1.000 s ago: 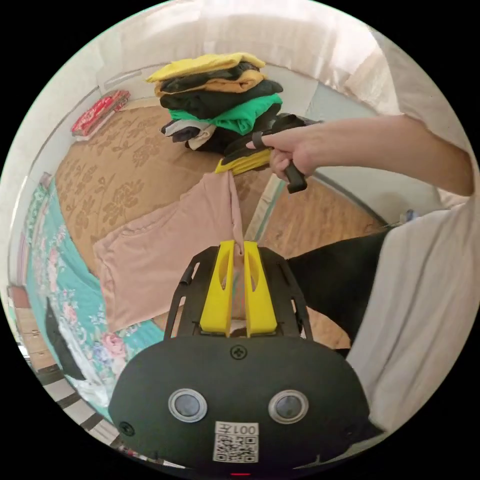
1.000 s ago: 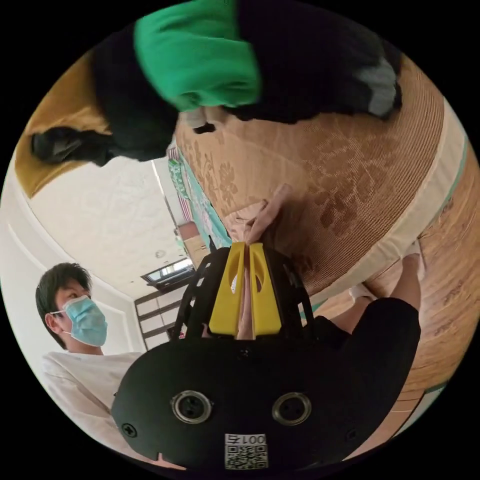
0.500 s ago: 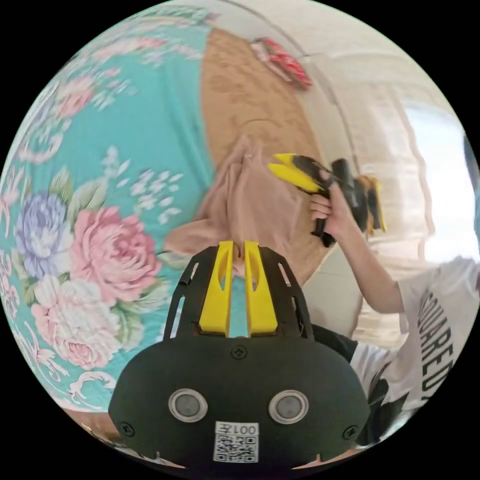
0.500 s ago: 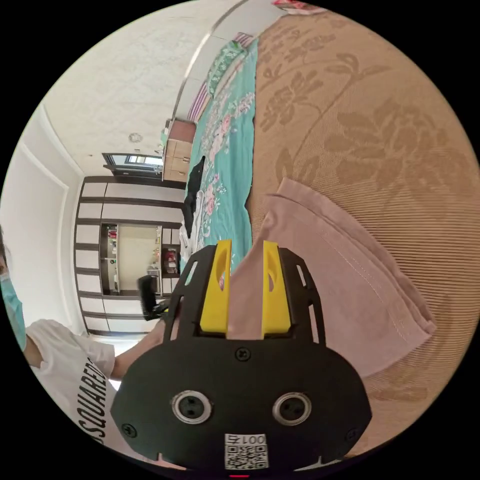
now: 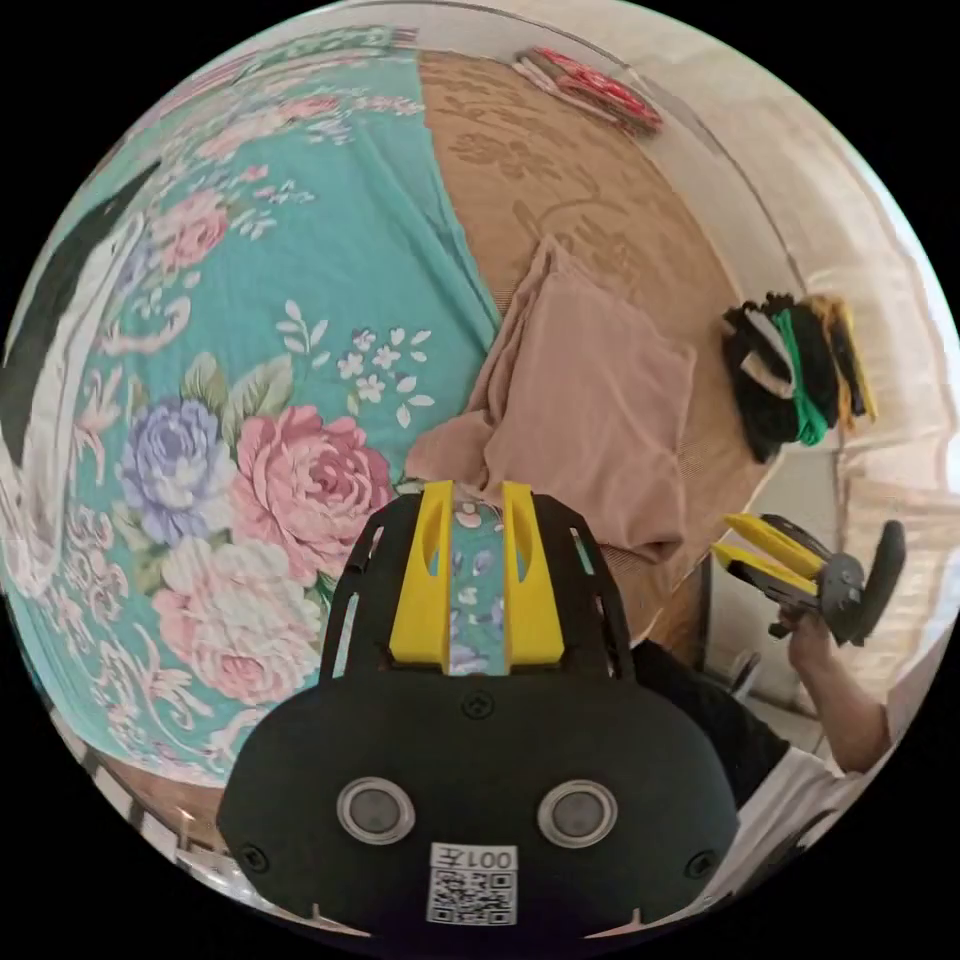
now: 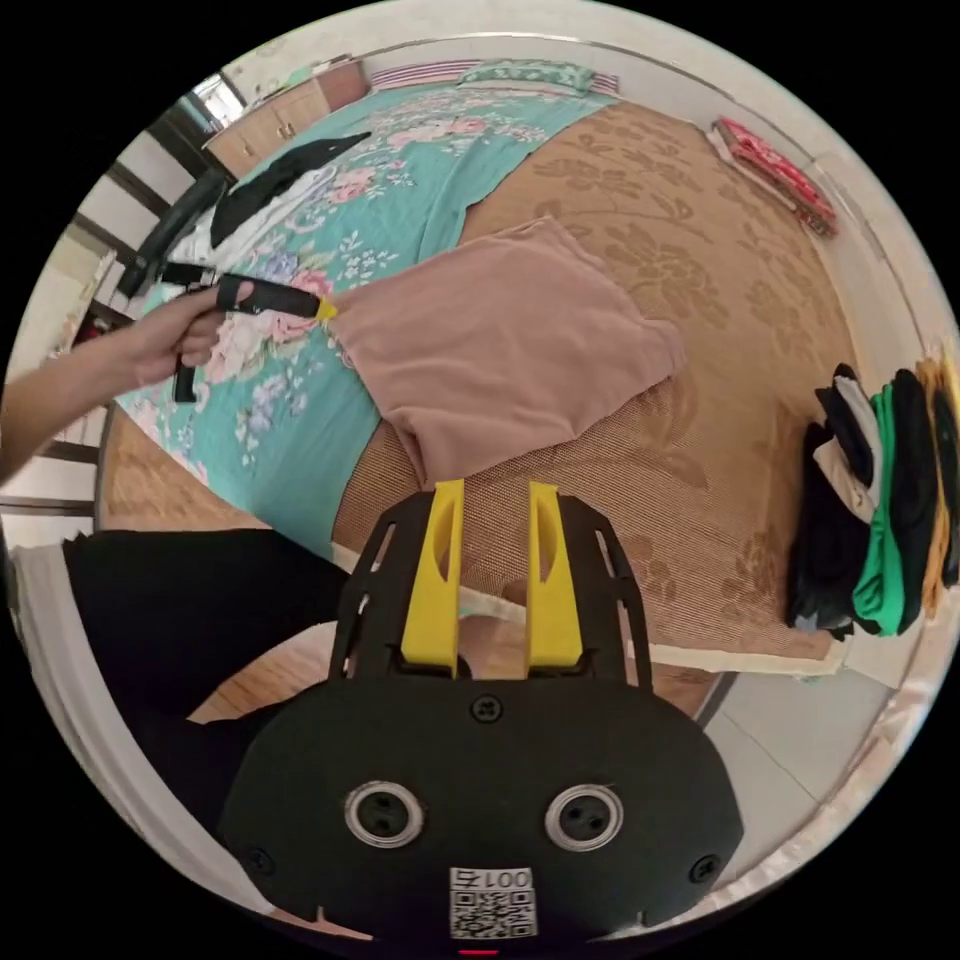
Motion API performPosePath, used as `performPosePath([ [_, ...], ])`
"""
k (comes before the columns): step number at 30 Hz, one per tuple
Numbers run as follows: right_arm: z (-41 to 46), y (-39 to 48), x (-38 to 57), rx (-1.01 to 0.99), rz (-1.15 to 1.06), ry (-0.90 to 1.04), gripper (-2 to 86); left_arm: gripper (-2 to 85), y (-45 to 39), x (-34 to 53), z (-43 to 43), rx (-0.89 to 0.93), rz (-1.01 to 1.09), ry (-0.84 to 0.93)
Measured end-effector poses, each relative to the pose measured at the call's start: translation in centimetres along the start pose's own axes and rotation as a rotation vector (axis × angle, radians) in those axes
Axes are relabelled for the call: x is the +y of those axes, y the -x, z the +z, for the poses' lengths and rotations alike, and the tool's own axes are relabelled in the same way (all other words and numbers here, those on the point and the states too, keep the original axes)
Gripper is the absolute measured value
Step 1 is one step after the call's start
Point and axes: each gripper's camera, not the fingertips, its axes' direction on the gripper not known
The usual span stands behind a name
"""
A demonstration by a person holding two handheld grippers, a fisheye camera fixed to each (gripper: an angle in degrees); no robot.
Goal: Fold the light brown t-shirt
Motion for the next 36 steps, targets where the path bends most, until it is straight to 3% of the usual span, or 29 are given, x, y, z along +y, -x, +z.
performPosePath([
  [5, -0.9, 4.0, -1.7, 0.01, 0.035, -0.048, 9.8, 5.5, 0.2, -3.0, -0.2, 0.025, 0.053, 0.038],
  [9, -1.0, 5.5, -2.5, -0.015, 0.035, -0.088, 7.6, 1.3, 1.5, -4.4, -1.2, 0.038, 0.011, 0.021],
  [12, 0.5, 5.2, -2.4, 0.005, 0.06, -0.032, 4.6, -0.6, 2.4, -5.4, -2.2, 0.065, 0.001, 0.024],
  [18, -3.3, 4.1, 0.8, 0.053, 0.117, -0.126, 1.8, -0.7, 3.3, -7.0, -4.8, 0.027, 0.02, -0.009],
  [22, -2.0, 3.4, 2.4, 0.065, 0.121, -0.057, 1.4, 0.6, 4.9, -7.9, -4.6, 0.062, -0.016, 0.011],
  [31, -2.7, -2.3, 6.0, -0.059, 0.324, -0.131, 3.6, 5.6, 7.2, -7.6, -7.5, 0.216, -0.174, 0.008],
  [36, -3.9, -6.6, 7.9, -0.143, 0.413, -0.167, 1.4, 8.2, 7.4, -6.4, -7.2, 0.511, -0.331, 0.031],
])
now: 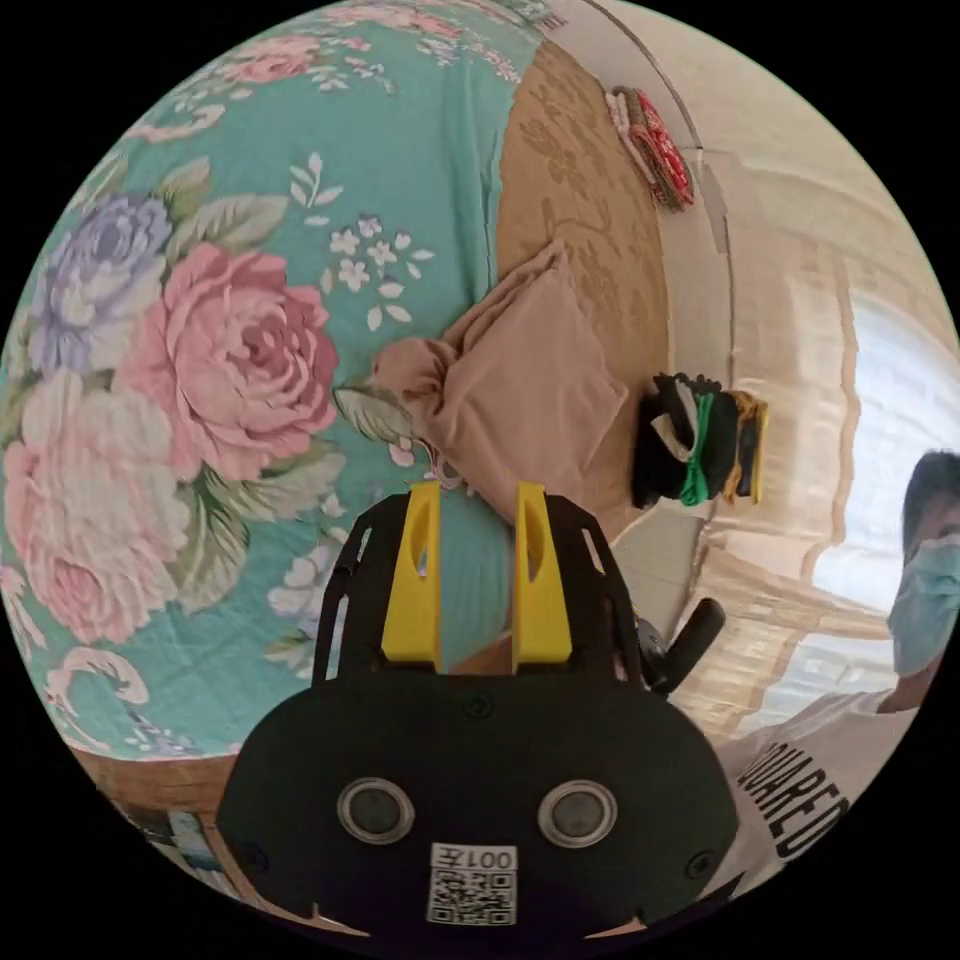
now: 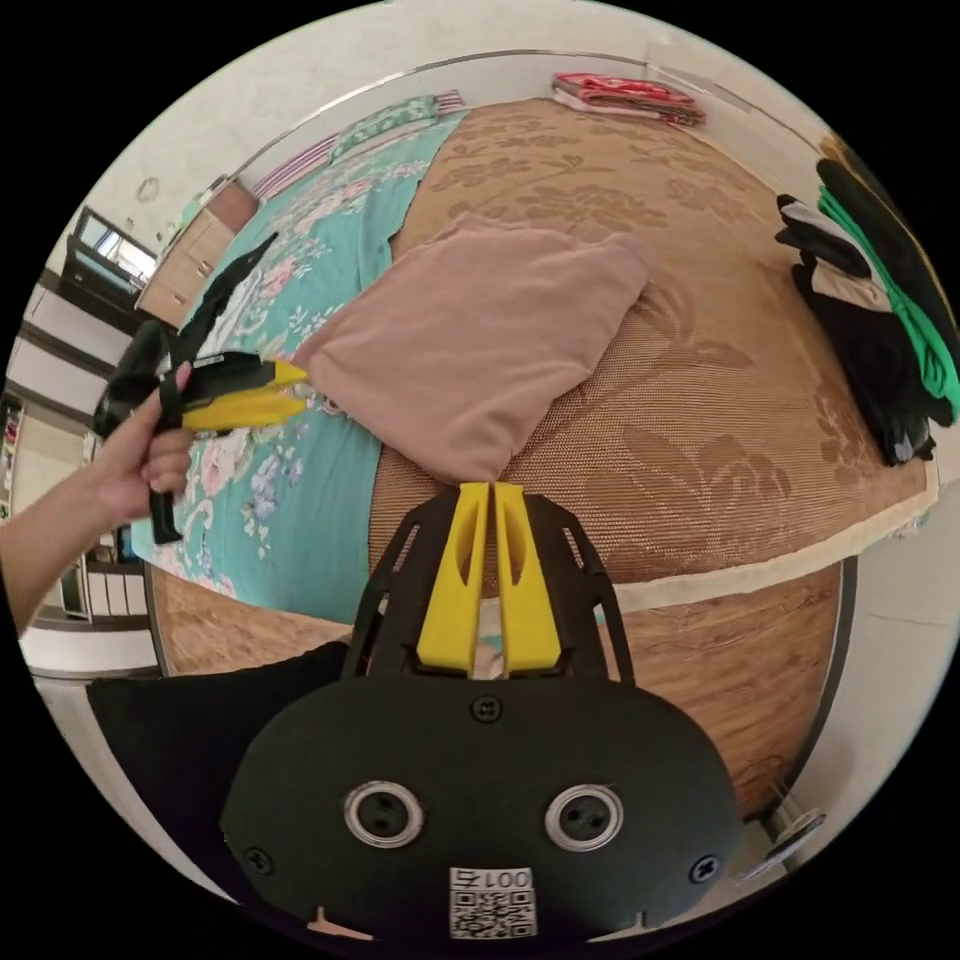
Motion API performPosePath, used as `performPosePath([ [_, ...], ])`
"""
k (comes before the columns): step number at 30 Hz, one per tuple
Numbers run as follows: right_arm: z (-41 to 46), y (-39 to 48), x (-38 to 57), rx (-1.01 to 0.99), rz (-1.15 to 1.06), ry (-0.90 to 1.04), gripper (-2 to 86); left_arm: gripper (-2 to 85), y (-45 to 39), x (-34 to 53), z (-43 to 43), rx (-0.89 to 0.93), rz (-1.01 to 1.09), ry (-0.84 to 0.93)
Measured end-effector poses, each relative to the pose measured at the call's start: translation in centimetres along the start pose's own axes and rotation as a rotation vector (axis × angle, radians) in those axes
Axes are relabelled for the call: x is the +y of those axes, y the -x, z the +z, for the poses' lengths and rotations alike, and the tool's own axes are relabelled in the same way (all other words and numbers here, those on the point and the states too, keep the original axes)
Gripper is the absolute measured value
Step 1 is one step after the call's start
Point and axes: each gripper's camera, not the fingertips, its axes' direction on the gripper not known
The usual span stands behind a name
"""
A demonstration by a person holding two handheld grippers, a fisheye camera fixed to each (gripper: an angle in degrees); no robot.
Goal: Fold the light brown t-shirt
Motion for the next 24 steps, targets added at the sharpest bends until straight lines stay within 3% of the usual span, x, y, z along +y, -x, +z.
performPosePath([
  [6, -6.9, -4.7, 0.1, -0.143, 0.086, -0.121, 0.8, 11.4, -0.1, 1.4, 2.5, 0.351, -0.183, 0.031],
  [14, -11.7, -11.7, -0.3, -0.196, 0.067, -0.192, 0.4, 12.8, -2.2, 0.3, 3.5, 0.721, -0.406, -0.262],
  [19, -14.6, -18.2, 1.7, -0.196, 0.058, -0.206, 0.3, 3.5, -3.9, -0.5, 2.1, 0.739, -0.5, -0.345],
  [24, -15.4, -25.6, 5.6, -0.319, 0.165, -0.159, 0.3, 1.2, -10.8, -0.8, 0.0, 0.642, -0.411, -0.179],
])
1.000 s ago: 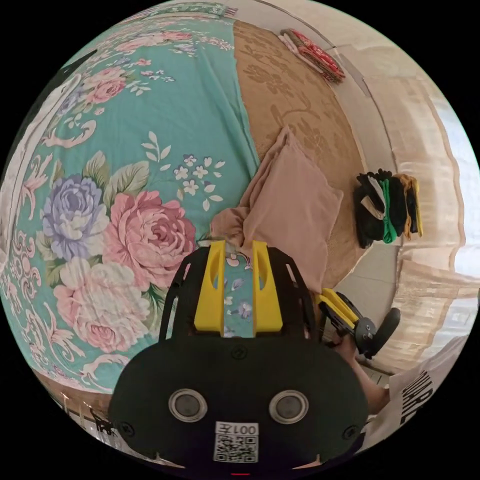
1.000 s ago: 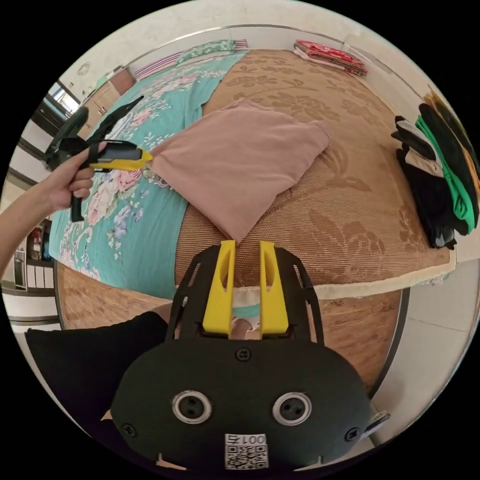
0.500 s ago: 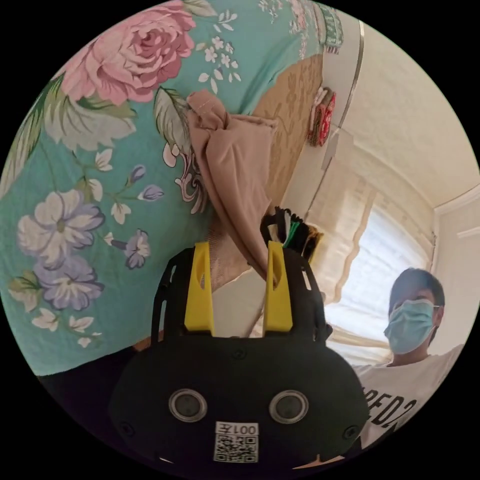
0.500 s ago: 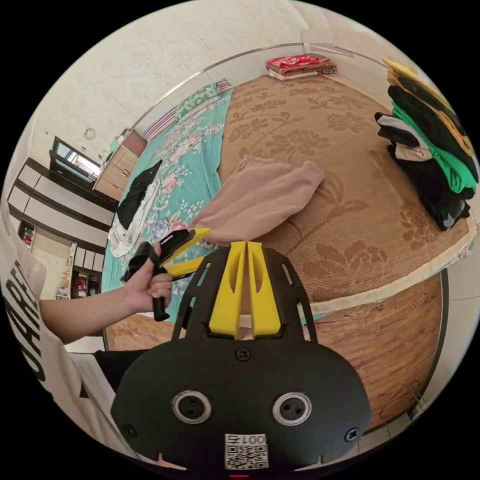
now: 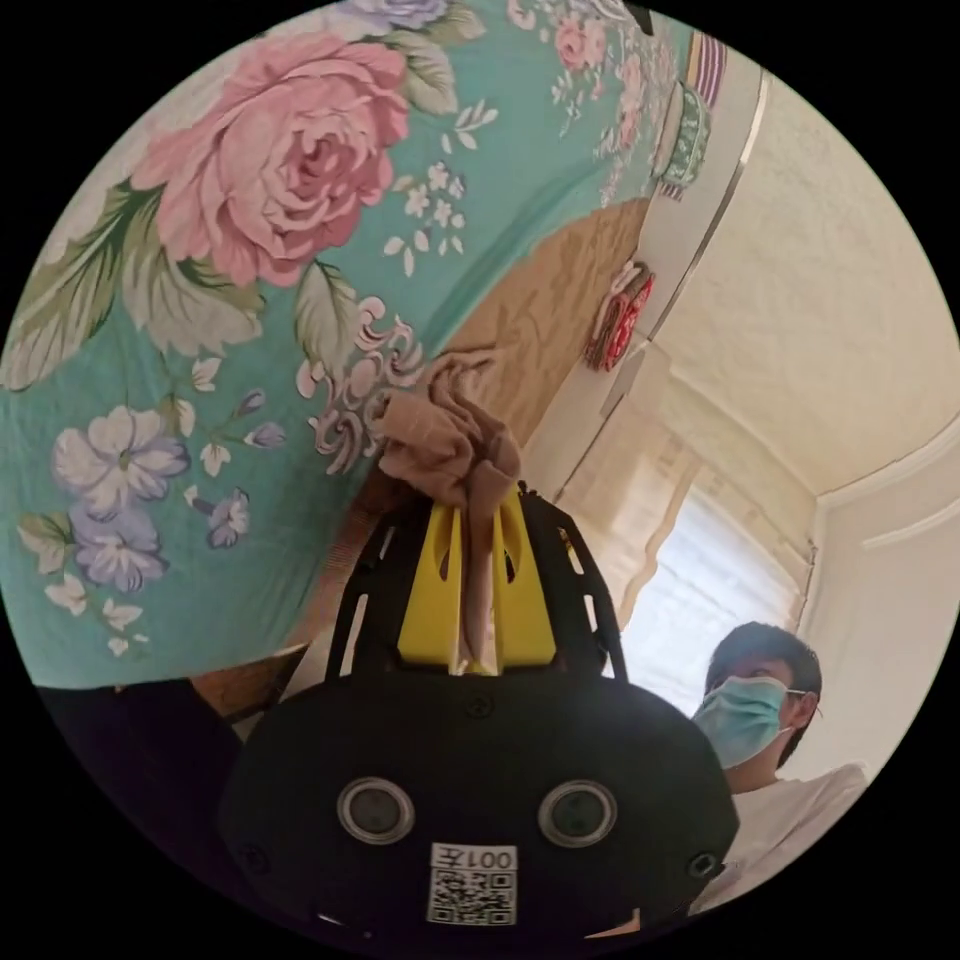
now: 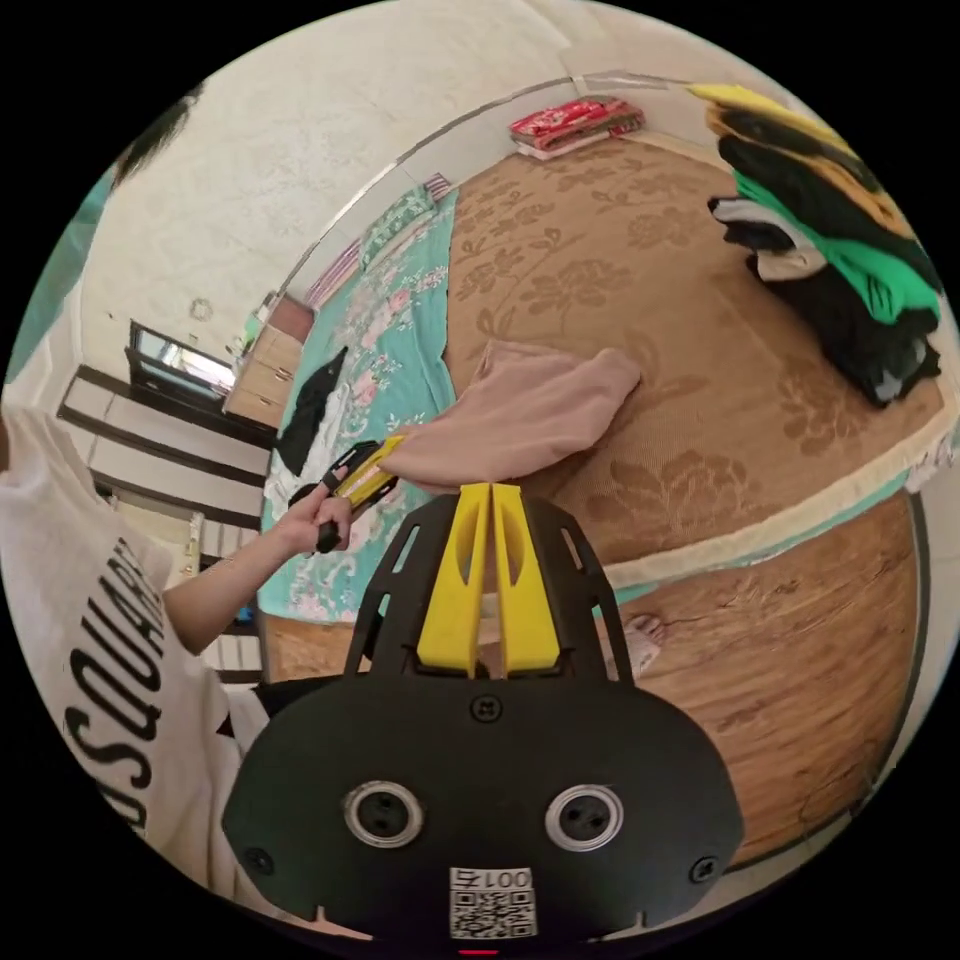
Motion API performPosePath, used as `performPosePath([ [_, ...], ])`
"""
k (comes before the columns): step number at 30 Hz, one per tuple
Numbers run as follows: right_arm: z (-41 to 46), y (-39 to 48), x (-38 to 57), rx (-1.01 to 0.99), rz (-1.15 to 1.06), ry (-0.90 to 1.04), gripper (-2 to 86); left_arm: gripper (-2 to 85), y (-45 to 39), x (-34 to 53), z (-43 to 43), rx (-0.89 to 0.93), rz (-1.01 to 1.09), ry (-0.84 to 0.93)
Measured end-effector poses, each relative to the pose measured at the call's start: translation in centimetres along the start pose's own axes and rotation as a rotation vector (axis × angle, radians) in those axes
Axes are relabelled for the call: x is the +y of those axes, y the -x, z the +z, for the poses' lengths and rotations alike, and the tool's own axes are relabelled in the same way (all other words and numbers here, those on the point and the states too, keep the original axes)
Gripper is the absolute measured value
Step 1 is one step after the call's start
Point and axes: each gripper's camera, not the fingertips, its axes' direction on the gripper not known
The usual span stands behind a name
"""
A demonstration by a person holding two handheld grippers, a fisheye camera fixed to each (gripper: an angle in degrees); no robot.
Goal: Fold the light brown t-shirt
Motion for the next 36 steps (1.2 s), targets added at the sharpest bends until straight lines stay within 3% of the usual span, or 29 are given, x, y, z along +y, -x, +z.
performPosePath([
  [4, -7.7, -5.0, 0.9, -0.225, 0.095, -0.151, 0.3, 1.1, -7.2, 3.1, 3.7, 0.037, 0.054, 0.11],
  [10, -23.2, -8.4, -1.0, -0.245, 0.095, -0.36, 0.3, 1.3, -22.8, 10.4, 14.5, -0.025, 0.246, 0.437],
  [16, -40.5, -15.5, -7.0, -0.111, -0.076, -0.622, 0.3, 0.8, -37.5, 19.6, 34.4, -0.002, 0.475, 0.716],
  [18, -45.8, -18.6, -10.0, -0.046, -0.137, -0.685, 0.3, 0.6, -43.6, 23.7, 44.5, 0.02, 0.579, 0.818],
  [22, -56.3, -25.9, -16.8, -0.029, -0.222, -0.817, 0.4, 0.4, -51.9, 29.4, 58.6, -0.005, 0.799, 0.899],
  [24, -58.3, -28.0, -19.0, -0.015, -0.238, -0.803, 0.5, 0.4, -54.6, 31.9, 65.9, -0.065, 0.869, 0.953],
  [29, -55.5, -33.1, -22.1, -0.017, -0.225, -0.675, 0.5, 0.5, -52.9, 33.2, 74.6, -0.283, 0.875, 1.015],
  [34, -42.5, -38.6, -21.3, -0.103, -0.11, -0.428, 0.5, 0.2, -45.6, 31.5, 75.3, -0.501, 0.844, 0.994],
  [36, -36.9, -39.6, -20.9, -0.069, -0.076, -0.282, 0.4, 0.0, -40.4, 29.6, 73.7, -0.693, 0.793, 0.903],
])
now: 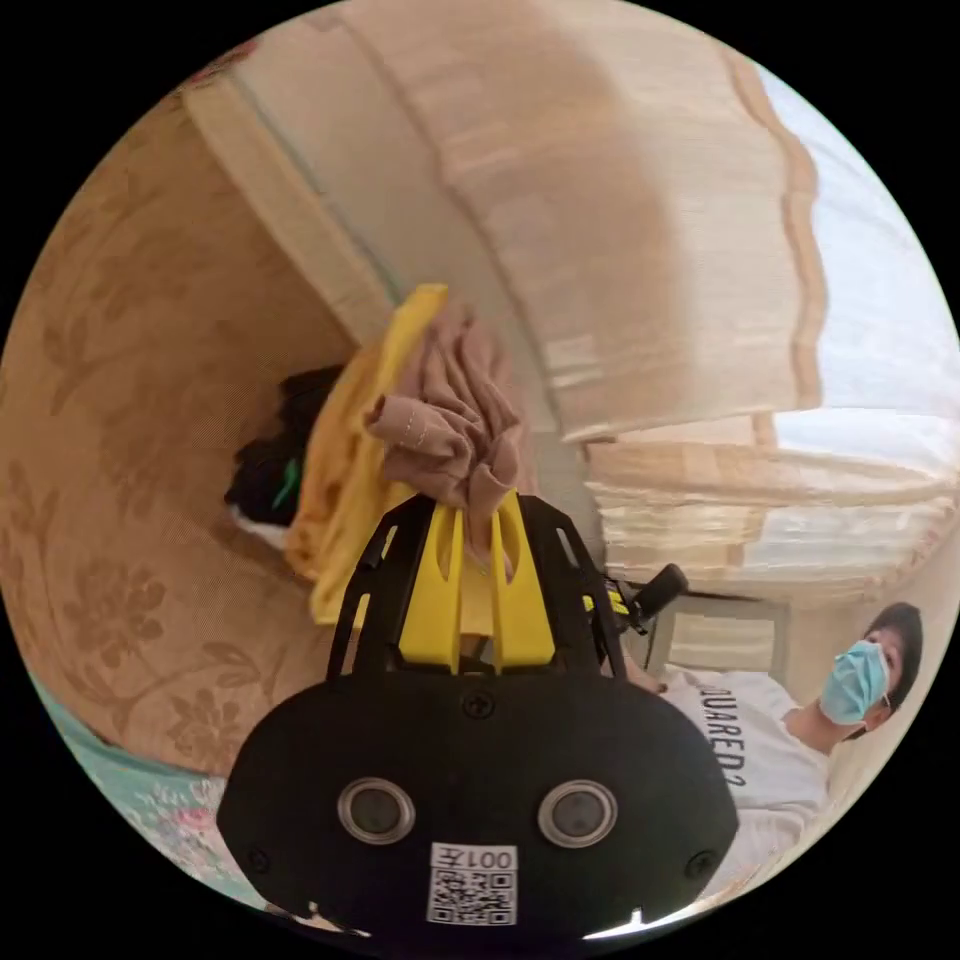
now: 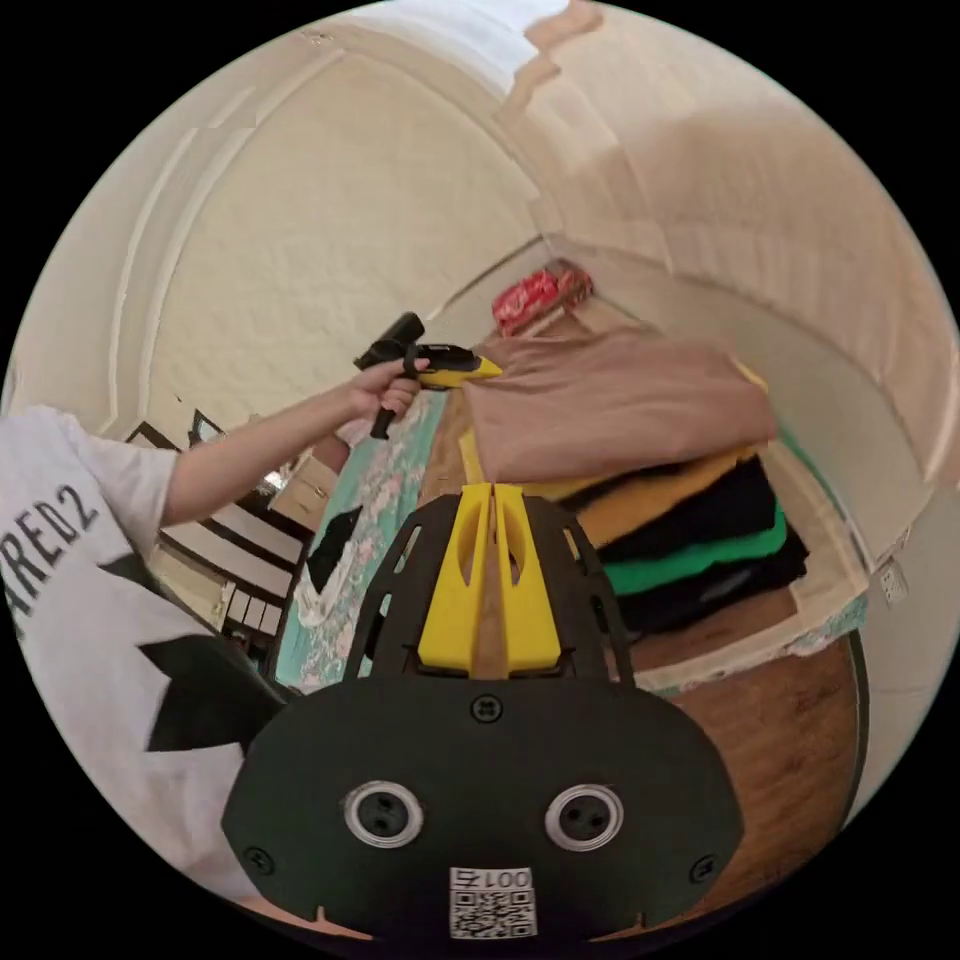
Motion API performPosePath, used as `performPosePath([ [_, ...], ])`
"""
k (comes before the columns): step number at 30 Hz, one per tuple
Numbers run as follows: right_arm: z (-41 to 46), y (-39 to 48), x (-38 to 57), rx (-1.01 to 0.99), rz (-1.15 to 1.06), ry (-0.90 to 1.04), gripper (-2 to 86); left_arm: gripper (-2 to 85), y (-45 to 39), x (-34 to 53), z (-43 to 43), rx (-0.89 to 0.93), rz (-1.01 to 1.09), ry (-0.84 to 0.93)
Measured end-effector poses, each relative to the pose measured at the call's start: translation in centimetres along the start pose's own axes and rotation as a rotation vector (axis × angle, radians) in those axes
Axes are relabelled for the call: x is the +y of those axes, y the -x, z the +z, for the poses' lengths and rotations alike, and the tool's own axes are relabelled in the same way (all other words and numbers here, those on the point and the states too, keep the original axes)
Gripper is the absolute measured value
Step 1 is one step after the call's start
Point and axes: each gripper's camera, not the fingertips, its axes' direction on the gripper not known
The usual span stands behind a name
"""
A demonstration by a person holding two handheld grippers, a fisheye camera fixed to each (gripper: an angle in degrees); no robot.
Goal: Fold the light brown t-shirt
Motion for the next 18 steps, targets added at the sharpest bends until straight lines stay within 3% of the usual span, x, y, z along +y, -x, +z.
performPosePath([
  [2, 3.9, -1.3, 1.4, 0.001, 0.039, 0.127, 0.4, -0.2, 2.2, 1.8, 1.3, 0.123, -0.055, -0.06],
  [5, 4.4, -2.5, 1.4, -0.132, 0.14, 0.084, 0.4, -0.2, 1.5, 3.5, 2.0, 0.239, -0.029, -0.188],
  [12, 3.0, 1.6, -2.0, -0.101, 0.053, 0.085, 0.5, 1.4, -4.6, 6.0, 3.7, 0.205, 0.046, -0.186],
  [18, 8.3, 4.4, -1.0, -0.11, 0.028, 0.277, 0.5, 3.9, -3.6, 10.7, 6.8, 0.254, -0.12, -0.196],
])
